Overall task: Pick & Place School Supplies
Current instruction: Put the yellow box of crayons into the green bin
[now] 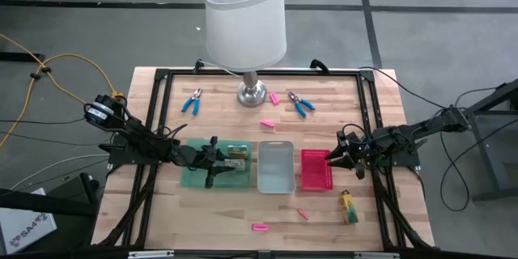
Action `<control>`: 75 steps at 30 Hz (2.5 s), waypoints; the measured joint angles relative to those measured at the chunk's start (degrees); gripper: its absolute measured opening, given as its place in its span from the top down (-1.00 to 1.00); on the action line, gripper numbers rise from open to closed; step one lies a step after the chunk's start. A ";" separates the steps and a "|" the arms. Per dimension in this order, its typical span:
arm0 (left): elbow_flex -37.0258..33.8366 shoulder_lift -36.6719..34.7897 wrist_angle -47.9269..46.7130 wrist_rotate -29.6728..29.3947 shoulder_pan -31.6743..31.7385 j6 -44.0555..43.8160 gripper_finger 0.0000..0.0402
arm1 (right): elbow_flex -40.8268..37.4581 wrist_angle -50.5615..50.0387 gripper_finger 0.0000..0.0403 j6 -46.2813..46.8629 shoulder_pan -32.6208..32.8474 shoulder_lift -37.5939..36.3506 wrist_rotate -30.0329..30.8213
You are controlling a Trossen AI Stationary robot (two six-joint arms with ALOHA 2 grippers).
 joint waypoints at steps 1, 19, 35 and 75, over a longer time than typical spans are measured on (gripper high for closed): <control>0.00 0.00 0.17 0.01 0.00 0.29 0.45 | -0.01 0.00 0.45 0.00 0.00 0.00 0.02; 0.25 0.00 0.43 0.49 0.00 2.58 0.45 | -0.02 0.00 0.45 0.00 0.00 0.01 0.02; 0.33 0.00 1.34 1.53 -0.02 1.49 0.16 | -0.01 0.00 0.45 0.01 0.00 -0.01 0.02; 0.27 -0.18 11.30 3.13 -0.76 5.80 0.16 | 0.00 0.00 0.45 0.00 0.00 0.01 0.02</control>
